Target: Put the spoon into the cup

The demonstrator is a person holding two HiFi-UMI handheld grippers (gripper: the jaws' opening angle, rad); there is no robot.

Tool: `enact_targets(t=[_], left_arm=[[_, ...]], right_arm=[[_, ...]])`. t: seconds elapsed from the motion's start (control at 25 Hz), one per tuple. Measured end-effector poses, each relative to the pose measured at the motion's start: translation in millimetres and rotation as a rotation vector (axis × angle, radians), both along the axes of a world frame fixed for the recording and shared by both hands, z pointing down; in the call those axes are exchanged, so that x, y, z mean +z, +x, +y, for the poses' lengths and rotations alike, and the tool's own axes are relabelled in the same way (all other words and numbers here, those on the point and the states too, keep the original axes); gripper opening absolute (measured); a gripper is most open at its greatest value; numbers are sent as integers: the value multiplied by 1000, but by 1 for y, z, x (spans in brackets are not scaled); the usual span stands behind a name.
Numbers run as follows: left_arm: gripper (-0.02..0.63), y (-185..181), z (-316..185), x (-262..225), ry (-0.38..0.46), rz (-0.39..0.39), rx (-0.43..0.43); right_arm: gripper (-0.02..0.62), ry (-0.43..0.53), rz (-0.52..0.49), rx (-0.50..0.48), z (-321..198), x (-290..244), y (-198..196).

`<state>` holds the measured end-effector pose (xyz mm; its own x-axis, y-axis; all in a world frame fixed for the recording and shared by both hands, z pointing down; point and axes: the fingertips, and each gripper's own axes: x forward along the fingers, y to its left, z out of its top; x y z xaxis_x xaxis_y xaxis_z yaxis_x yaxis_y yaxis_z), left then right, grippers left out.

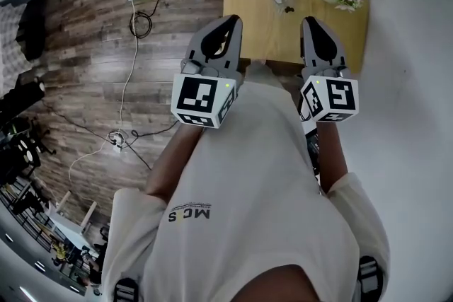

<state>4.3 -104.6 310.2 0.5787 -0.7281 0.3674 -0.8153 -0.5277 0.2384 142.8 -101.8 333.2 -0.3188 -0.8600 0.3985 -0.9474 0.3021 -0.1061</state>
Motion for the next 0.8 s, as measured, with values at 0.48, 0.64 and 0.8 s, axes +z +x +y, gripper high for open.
enact_targets(t=[0.48,0.64,0.8], left_arm=[[11,-5,5,-12,8,-1,32],[11,0,6,-15,14,3,52],[11,5,13,-14,15,7,72]], right_arm=[[43,50,38,-158,22,-38,-29],[41,71,56,-183,26,-42,-35],[41,77,59,-161,30,-41,-31]])
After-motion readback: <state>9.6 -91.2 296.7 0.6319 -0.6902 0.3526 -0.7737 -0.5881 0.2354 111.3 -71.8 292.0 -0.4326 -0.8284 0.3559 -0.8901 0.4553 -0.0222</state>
